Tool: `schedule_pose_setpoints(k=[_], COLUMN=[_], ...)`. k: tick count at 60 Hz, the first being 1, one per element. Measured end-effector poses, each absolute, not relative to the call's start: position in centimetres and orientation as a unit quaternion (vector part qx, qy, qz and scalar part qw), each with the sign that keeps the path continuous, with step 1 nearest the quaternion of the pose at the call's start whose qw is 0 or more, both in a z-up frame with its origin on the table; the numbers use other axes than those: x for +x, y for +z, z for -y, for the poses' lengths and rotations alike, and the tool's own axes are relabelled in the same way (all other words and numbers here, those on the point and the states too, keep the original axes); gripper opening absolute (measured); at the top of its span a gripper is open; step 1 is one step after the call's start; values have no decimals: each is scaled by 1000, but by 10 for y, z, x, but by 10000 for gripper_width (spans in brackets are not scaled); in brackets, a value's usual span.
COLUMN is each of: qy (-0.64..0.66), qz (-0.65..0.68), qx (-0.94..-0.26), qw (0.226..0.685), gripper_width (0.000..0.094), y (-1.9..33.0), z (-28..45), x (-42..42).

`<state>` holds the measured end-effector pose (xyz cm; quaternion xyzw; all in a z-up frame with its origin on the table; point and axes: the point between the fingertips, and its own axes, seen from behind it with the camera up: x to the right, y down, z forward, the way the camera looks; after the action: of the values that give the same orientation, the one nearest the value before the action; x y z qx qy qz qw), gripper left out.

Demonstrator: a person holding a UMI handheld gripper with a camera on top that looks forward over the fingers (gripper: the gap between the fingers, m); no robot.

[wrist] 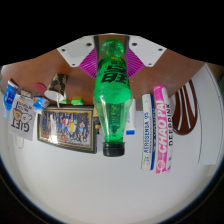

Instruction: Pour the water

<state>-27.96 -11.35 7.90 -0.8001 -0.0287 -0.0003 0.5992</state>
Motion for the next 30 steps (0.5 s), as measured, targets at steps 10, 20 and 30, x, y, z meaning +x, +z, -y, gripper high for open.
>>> schedule_pose_setpoints(k=[10,20,30], qy=[69,245,425], qz=[-5,-111,-249], qx=[-790,-750,-674], qw=[610,605,551], gripper_width=[335,336,334], y=[128,199,250], z=[108,87,54], x=[-284,-288,-268])
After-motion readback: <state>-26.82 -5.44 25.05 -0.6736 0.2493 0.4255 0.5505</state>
